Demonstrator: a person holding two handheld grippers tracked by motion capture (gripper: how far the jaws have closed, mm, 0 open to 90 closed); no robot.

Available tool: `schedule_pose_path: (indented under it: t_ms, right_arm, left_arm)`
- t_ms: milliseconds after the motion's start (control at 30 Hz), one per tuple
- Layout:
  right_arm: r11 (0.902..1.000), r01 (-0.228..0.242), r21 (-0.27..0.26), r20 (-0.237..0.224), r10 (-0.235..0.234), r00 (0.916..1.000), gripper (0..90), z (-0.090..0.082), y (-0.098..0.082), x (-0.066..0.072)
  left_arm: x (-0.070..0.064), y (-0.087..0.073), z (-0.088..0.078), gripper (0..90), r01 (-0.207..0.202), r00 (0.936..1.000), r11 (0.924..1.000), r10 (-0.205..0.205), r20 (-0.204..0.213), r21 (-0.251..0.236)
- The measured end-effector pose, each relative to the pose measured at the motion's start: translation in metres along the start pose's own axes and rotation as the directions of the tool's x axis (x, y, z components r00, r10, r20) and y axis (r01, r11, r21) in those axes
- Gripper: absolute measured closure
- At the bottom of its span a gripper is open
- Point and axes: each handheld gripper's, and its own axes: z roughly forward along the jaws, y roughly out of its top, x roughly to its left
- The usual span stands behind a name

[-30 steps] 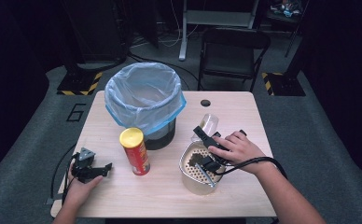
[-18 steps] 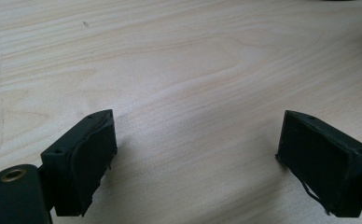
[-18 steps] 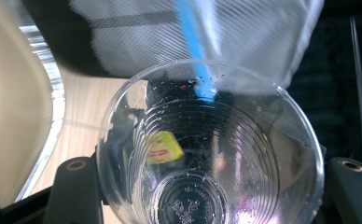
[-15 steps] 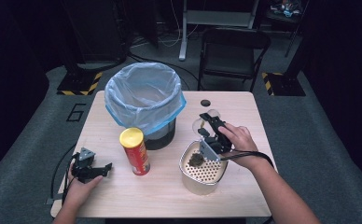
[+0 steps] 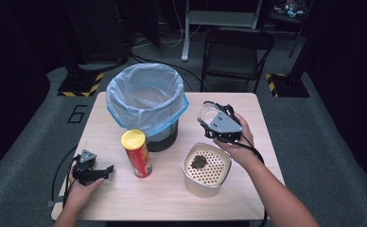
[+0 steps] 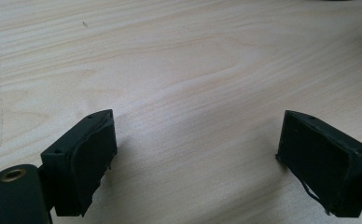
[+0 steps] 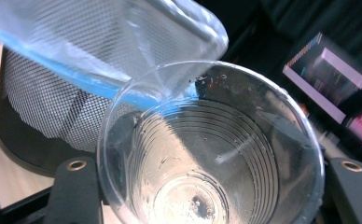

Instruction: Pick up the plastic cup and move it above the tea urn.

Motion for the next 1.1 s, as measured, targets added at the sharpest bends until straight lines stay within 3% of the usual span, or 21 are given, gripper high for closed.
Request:
schedule_pose_path:
  t_ms: [33,67,100,133,300,467,533,700,867,900,933,1067,1100]
  right_arm:
    - [1.0,0.0,0.0,0.0,0.0,1.0,33.6,0.0,0.0,0.0]
    - [0.9965,-0.083,0.007,-0.021,0.083,0.9963,33.6,0.001,0.003,-0.005]
    - [0.9965,-0.083,0.007,-0.021,0.083,0.9963,33.6,0.001,0.003,-0.005]
    - [0.9931,-0.117,0.007,-0.032,0.117,0.9926,33.6,-0.001,0.008,-0.009]
    - [0.9892,-0.146,-0.017,-0.066,0.144,0.9873,33.5,-0.013,0.03,-0.023]
    - [0.9798,-0.199,-0.024,-0.093,0.196,0.9763,33.0,-0.019,0.046,-0.035]
    - [0.9705,-0.24,-0.02,-0.105,0.237,0.9658,32.9,-0.018,0.048,-0.036]
    - [0.963,-0.269,-0.014,-0.127,0.265,0.9557,32.9,-0.013,0.05,-0.034]
    - [0.9471,-0.32,-0.018,-0.202,0.31,0.9289,33.0,-0.002,0.06,-0.031]
    - [0.9471,-0.32,-0.018,-0.202,0.31,0.9289,33.0,-0.002,0.06,-0.031]
    - [0.9412,-0.338,-0.017,-0.218,0.326,0.9198,33.1,0.0,0.064,-0.032]
    - [0.9384,-0.341,-0.053,-0.228,0.321,0.9191,33.2,0.003,0.095,-0.041]
    - [0.9355,-0.35,-0.049,-0.233,0.33,0.9148,33.2,0.005,0.101,-0.043]
  left_arm:
    - [0.0,0.0,0.0,11.6,0.0,1.0,1.0,0.0,0.0,0.0]
    - [0.0,0.0,0.0,11.6,0.0,1.0,1.0,0.0,0.0,0.0]
    - [0.0,0.0,0.0,11.6,0.0,1.0,1.0,0.0,0.0,0.0]
    - [0.0,0.0,0.0,11.6,0.0,1.0,1.0,0.0,0.0,0.0]
    - [0.0,0.0,0.0,11.6,0.0,1.0,1.0,0.0,0.0,0.001]
    - [0.0,0.0,0.0,11.6,0.002,1.0,1.0,-0.002,-0.001,0.0]
    - [0.0,0.0,0.0,11.6,0.002,1.0,1.0,-0.002,-0.001,0.001]
    - [0.001,0.001,-0.001,11.7,-0.002,1.0,0.9999,0.002,0.0,0.01]
    - [0.001,0.001,-0.001,11.7,0.001,1.0,0.9999,-0.001,0.001,0.011]
    - [0.001,0.001,-0.001,11.7,0.001,1.0,0.9999,-0.001,0.001,0.011]
    - [0.001,0.001,-0.001,11.7,0.001,1.0,0.9999,-0.001,0.001,0.011]
    - [0.0,0.0,0.0,11.7,0.003,1.0,1.0,-0.003,-0.004,-0.001]
    - [0.0,0.0,0.0,11.6,0.003,1.0,1.0,-0.003,-0.004,-0.001]
